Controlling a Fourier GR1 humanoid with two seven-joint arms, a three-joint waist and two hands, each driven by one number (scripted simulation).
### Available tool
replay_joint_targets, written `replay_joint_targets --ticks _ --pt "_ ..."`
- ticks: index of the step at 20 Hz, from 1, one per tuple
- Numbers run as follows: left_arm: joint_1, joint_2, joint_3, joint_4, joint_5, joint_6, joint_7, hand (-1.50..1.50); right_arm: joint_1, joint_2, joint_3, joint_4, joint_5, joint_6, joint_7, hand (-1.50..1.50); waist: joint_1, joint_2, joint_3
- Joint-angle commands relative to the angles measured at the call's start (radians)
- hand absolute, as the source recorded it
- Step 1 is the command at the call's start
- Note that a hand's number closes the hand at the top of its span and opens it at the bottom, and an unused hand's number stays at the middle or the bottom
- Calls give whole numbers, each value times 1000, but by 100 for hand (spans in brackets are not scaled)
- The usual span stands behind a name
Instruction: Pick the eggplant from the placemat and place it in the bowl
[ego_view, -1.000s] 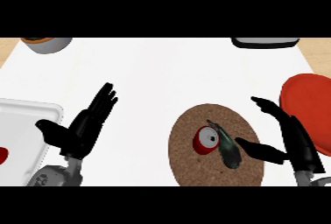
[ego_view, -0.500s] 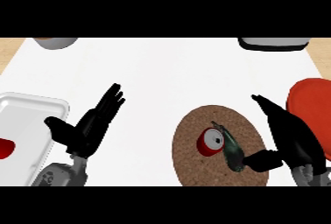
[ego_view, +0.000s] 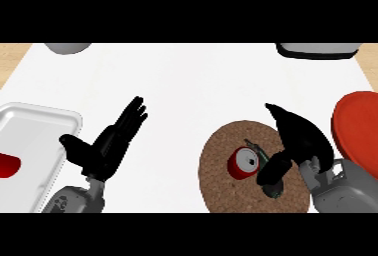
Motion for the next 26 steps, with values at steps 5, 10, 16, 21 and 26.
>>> replay_joint_targets --ticks 5,10,16,21,26 --pt "-36 -11 23 27 -5 9 15 0 -81 72 30 160 -63 110 276 -150 -20 -2 1" --pt "14 7 32 -6 9 -13 9 0 -91 67 20 252 -116 137 276 -150 -14 -4 2" --pt "-33 0 54 46 1 -26 -1 0 -111 105 64 297 -138 158 276 -150 -30 -4 2" --pt "-10 -2 47 45 -8 -45 -19 0 -140 170 105 389 -87 116 264 -150 -16 1 3" --pt "26 4 64 9 2 -50 -15 0 -97 160 118 332 -83 107 276 -150 -25 -5 2"
